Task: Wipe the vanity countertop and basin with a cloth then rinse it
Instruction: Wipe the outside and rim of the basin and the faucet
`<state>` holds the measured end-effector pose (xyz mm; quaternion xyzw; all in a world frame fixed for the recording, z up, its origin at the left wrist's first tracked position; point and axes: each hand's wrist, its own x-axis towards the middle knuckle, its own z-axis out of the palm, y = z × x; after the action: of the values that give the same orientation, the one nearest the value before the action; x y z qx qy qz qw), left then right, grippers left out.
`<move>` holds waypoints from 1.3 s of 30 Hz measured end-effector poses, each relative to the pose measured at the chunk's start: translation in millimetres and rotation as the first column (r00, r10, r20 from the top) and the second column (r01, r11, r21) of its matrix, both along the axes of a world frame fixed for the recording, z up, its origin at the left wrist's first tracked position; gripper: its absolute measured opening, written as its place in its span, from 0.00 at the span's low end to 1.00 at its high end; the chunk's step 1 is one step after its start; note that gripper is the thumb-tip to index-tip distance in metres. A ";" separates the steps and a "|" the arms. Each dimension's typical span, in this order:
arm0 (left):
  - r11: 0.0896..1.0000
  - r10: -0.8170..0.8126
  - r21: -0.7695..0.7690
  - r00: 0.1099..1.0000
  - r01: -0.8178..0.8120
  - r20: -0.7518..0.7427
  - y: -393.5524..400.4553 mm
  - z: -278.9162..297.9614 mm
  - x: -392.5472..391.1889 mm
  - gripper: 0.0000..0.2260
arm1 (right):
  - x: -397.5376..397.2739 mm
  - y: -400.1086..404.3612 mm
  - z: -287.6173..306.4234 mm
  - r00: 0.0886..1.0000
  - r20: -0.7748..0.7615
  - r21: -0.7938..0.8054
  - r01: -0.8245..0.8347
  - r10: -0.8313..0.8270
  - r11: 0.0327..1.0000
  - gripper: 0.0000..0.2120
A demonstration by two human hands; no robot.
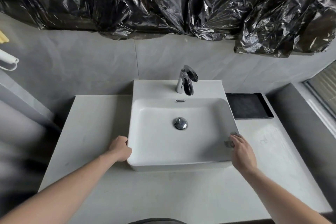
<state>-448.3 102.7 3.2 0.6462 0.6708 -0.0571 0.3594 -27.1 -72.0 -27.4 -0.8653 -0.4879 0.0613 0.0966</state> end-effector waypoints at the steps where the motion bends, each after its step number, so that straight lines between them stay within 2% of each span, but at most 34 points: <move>1: 1.000 -0.017 0.002 1.000 0.017 -0.006 4.9 -0.2 2.7 0.07 | 9.5 10.0 4.2 0.997 0.051 -0.067 -0.052 0.056 0.996 0.22; 3: 0.999 -0.026 0.021 1.000 0.026 -0.006 14.8 2.2 12.5 0.23 | 27.1 31.4 9.5 0.978 0.122 -0.182 -0.146 0.169 0.972 0.12; 5: 0.998 -0.002 0.055 1.000 0.003 -0.007 22.7 6.7 25.1 0.28 | 41.8 54.2 9.0 0.942 0.162 -0.240 -0.252 0.295 0.938 0.03; 7: 0.999 0.017 0.051 1.000 -0.015 -0.026 30.7 7.7 33.1 0.29 | 55.8 78.3 5.6 0.902 0.203 -0.245 -0.329 0.380 0.912 0.00; 11: 0.998 0.056 0.015 0.997 -0.056 -0.052 42.7 -3.1 30.9 0.31 | 82.1 130.1 -2.2 0.854 0.258 -0.287 -0.379 0.452 0.880 0.11; 16: 0.991 0.133 0.031 0.991 -0.133 -0.005 44.6 -17.0 28.4 0.32 | 85.9 179.9 -5.2 0.820 0.279 -0.360 -0.393 0.500 0.846 0.09; 18: 0.987 0.151 0.050 0.989 -0.151 0.003 42.9 -16.5 31.2 0.32 | 76.5 183.5 -11.5 0.894 0.153 -0.315 -0.359 0.420 0.878 0.15; 20: 0.984 0.168 0.062 0.986 -0.168 0.007 41.9 -16.6 32.8 0.32 | 60.8 180.4 -24.6 0.966 0.004 -0.178 -0.255 0.260 0.950 0.17; 22: 0.981 0.183 0.066 0.983 -0.183 0.010 42.4 -19.3 32.5 0.33 | 35.1 179.6 -40.2 0.983 -0.180 0.004 -0.046 0.046 0.999 0.20; 23: 0.980 0.188 0.061 0.982 -0.189 0.011 42.4 -21.2 31.7 0.33 | 18.9 184.6 -41.9 0.939 -0.331 0.072 0.129 -0.098 0.989 0.20; 24: 0.980 0.193 0.051 0.981 -0.193 0.014 42.7 -23.1 31.3 0.33 | 1.4 192.4 -37.4 0.850 -0.484 0.130 0.306 -0.209 0.943 0.18; 26: 0.979 0.199 0.040 0.980 -0.200 0.017 43.4 -24.1 31.5 0.33 | -29.3 214.2 -28.2 0.560 -0.754 0.080 0.598 -0.344 0.798 0.14; 27: 0.978 0.203 0.045 0.979 -0.203 0.017 44.0 -23.3 31.7 0.33 | -42.1 225.8 -25.2 0.414 -0.840 0.030 0.681 -0.351 0.732 0.11; 28: 0.977 0.205 0.048 0.979 -0.206 0.017 44.6 -23.7 32.0 0.32 | -50.6 241.1 -38.2 0.331 -0.884 0.006 0.715 -0.331 0.699 0.09; 29: 0.977 0.207 0.048 0.978 -0.208 0.018 44.5 -22.8 32.9 0.32 | -55.3 256.9 -57.9 0.286 -0.907 -0.004 0.729 -0.309 0.685 0.08; 31: 0.977 0.204 0.053 0.979 -0.205 0.023 44.3 -20.1 33.8 0.31 | -76.1 284.6 -89.0 0.264 -0.900 -0.055 0.723 -0.348 0.689 0.10; 34: 0.983 0.181 0.032 0.983 -0.183 0.038 44.7 -17.1 30.6 0.30 | -143.5 288.3 -45.9 0.189 -0.945 -0.086 0.640 -0.266 0.763 0.13; 36: 0.987 0.158 0.019 0.986 -0.159 0.052 46.5 -16.7 24.7 0.30 | -190.6 285.9 -30.3 0.237 -0.947 -0.086 0.464 -0.217 0.882 0.12; 38: 0.991 0.133 -0.002 0.987 -0.134 0.092 47.1 -15.0 19.9 0.30 | -233.0 283.9 -25.5 0.299 -0.946 -0.066 0.202 -0.125 0.977 0.12; 39: 0.993 0.122 -0.012 0.987 -0.121 0.108 47.1 -14.1 17.1 0.28 | -254.5 281.6 -21.7 0.256 -0.965 -0.037 0.076 -0.055 0.996 0.12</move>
<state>-431.2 149.8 -10.8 0.6054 0.6882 -0.0015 0.3998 -281.6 209.6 -49.1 -0.6680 -0.2925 0.5668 0.3834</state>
